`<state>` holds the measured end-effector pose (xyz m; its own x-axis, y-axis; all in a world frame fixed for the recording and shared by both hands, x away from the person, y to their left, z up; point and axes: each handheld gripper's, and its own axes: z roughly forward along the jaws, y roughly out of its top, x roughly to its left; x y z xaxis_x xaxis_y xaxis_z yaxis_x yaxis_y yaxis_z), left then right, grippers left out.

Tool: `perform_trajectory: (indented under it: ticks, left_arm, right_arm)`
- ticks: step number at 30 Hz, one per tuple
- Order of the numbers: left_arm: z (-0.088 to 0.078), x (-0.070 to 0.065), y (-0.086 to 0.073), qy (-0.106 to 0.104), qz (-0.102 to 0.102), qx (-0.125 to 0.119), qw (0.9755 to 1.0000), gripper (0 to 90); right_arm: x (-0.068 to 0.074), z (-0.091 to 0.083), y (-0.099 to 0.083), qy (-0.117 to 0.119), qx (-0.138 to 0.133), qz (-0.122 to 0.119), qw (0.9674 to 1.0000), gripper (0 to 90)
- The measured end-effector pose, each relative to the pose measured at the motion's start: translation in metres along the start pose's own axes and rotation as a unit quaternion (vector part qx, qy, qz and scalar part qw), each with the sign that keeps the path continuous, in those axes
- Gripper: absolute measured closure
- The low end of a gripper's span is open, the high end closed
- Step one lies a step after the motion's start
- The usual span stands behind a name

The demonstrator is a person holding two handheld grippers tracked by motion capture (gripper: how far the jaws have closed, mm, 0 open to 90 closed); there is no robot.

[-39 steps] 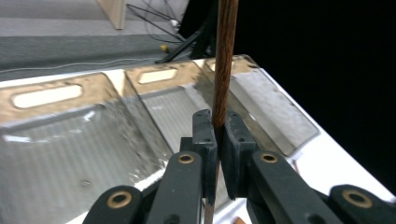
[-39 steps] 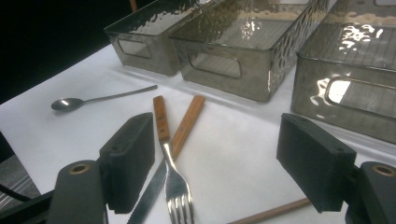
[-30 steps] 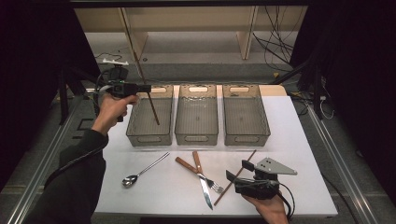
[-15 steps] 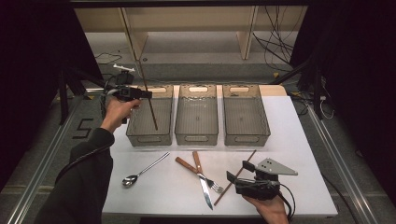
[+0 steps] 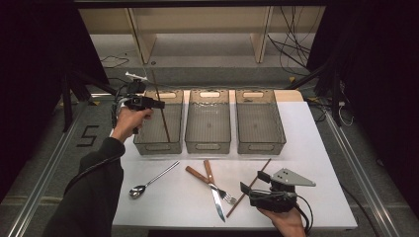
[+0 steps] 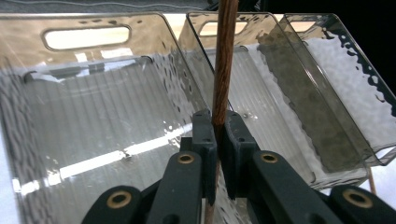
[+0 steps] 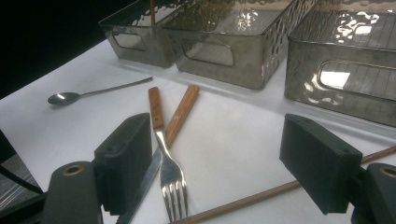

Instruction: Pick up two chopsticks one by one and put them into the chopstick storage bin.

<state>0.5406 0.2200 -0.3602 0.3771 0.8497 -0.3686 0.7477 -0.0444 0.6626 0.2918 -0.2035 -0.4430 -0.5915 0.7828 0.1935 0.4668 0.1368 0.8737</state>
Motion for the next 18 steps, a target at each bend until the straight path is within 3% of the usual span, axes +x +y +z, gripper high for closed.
perform_trajectory:
  ticks: [11, 18]
  left_arm:
    - [0.013, 0.002, -0.01, -0.024, -0.021, 0.013, 0.9994, 84.8]
    - [0.018, 0.004, -0.013, -0.021, -0.028, 0.02, 0.9992, 84.7]
  right_arm:
    - [-0.001, 0.0, 0.0, -0.002, 0.0, 0.003, 1.0, 25.9]
    - [-0.001, 0.0, -0.001, -0.002, 0.001, 0.003, 1.0, 25.9]
